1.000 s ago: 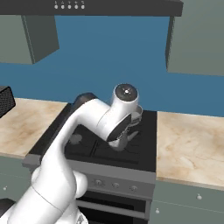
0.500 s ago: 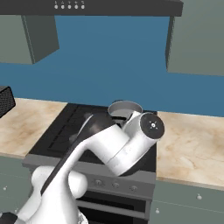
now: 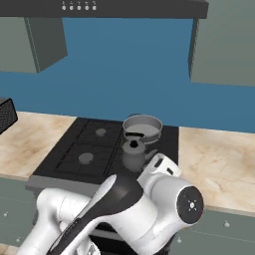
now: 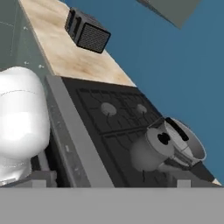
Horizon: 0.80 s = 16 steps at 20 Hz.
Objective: Pick the kettle from the counter and place it on a stove burner. Then turn the burner on.
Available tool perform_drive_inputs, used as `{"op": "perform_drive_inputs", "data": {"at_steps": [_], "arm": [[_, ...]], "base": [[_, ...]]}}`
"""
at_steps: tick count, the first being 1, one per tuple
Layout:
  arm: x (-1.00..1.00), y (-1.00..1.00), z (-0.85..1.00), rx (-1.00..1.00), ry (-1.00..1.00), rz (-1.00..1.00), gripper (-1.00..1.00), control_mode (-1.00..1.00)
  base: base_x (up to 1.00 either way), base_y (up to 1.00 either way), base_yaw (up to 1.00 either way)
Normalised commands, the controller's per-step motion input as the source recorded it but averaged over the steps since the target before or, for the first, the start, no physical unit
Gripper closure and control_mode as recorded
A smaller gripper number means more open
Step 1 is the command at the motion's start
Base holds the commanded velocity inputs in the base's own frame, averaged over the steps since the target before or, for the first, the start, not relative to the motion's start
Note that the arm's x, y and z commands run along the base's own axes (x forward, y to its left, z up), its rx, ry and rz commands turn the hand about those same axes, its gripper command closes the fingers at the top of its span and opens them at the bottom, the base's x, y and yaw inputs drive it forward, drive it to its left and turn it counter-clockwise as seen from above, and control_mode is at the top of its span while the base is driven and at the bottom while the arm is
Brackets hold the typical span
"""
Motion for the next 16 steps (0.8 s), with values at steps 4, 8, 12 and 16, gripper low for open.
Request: {"op": "perform_drive_inputs", "data": {"at_steps": [4, 8, 12, 16], "arm": [[-0.21, 0.0, -0.34, 0.23, -0.07, -0.13, -1.0, -1.0], [-0.09, 0.0, -0.41, 0.23, -0.06, -0.12, -1.0, -1.0], [-0.05, 0.0, -0.45, 0.23, -0.06, -0.12, -1.0, -1.0], [-0.03, 0.0, -0.43, 0.24, -0.03, -0.12, -1.0, -1.0]], "base": [[0.0, 0.0, 0.0], [0.0, 0.0, 0.0], [0.0, 0.0, 0.0], [0.0, 0.0, 0.0]]}}
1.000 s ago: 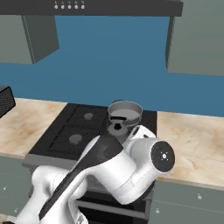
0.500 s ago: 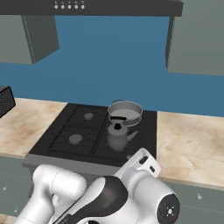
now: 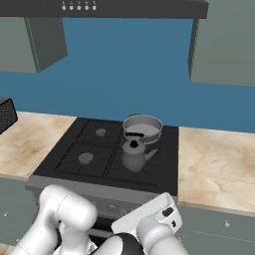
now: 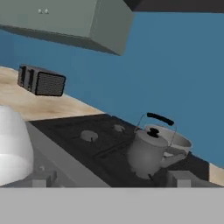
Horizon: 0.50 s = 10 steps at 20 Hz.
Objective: Pick the kettle from the counter and place it on a stove burner. Then turn the burner on.
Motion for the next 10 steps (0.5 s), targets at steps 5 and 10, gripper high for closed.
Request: {"op": "perform_drive_inputs", "data": {"at_steps": [5, 10], "arm": [[-0.08, 0.0, -0.45, 0.23, 0.0, -0.13, -1.0, -1.0], [-0.01, 0.0, -0.44, 0.21, -0.01, -0.14, -1.0, -1.0]], "base": [[0.0, 0.0, 0.0], [0.0, 0.0, 0.0]]}}
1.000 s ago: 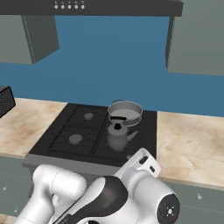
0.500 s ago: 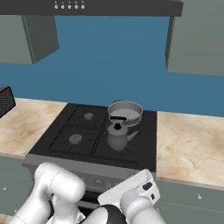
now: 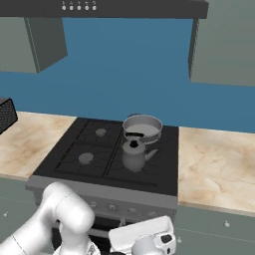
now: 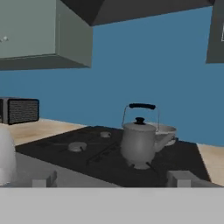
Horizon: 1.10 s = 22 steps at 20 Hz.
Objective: Pick the kettle from the counter and place it on a stove burner. Then turn the burner on.
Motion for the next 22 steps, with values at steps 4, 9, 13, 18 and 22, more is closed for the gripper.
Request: {"op": "perform_drive_inputs", "data": {"at_steps": [4, 9, 13, 18, 22], "arm": [[0.0, 0.0, -0.37, 0.18, -0.02, -0.16, -1.0, -1.0], [0.03, 0.0, -0.36, 0.16, -0.01, -0.17, -1.0, -1.0], [0.19, 0.0, -0.34, 0.14, 0.0, -0.14, -1.0, -1.0], [0.32, -0.05, -0.24, 0.09, 0.0, -0.05, -1.0, -1.0], [0.27, -0.19, -0.22, 0.05, 0.0, 0.0, -1.0, -1.0]], "base": [[0.0, 0.0, 0.0], [0.0, 0.0, 0.0], [0.0, 0.0, 0.0], [0.0, 0.0, 0.0], [0.0, 0.0, 0.0]]}}
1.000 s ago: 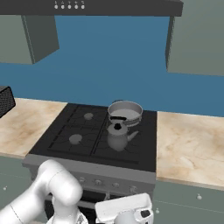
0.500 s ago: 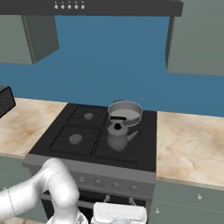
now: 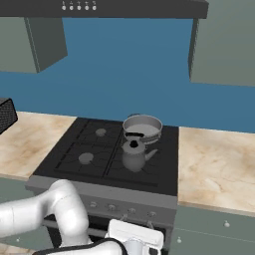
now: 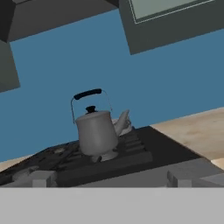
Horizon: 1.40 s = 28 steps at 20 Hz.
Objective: Pick the kettle from the counter and place it on a stove burner. Then turn the burner on.
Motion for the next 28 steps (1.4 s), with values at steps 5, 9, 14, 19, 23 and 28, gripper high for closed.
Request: {"op": "perform_drive_inputs", "data": {"at_steps": [5, 9, 14, 19, 23, 28], "arm": [[0.08, -0.29, -0.34, 0.04, 0.0, 0.0, -1.0, -1.0], [0.0, -0.3, -0.44, 0.03, -0.01, 0.0, -1.0, -1.0], [0.06, -0.18, -0.42, 0.0, -0.03, 0.0, -1.0, -1.0], [0.16, -0.03, -0.36, 0.0, -0.05, 0.0, -1.0, -1.0], [0.15, 0.0, -0.26, 0.0, -0.08, 0.0, -1.0, -1.0], [0.14, 0.0, -0.19, 0.0, -0.05, 0.0, -1.0, -1.0]], "base": [[0.0, 0.0, 0.0], [0.0, 0.0, 0.0], [0.0, 0.0, 0.0], [0.0, 0.0, 0.0], [0.0, 0.0, 0.0], [0.0, 0.0, 0.0]]}}
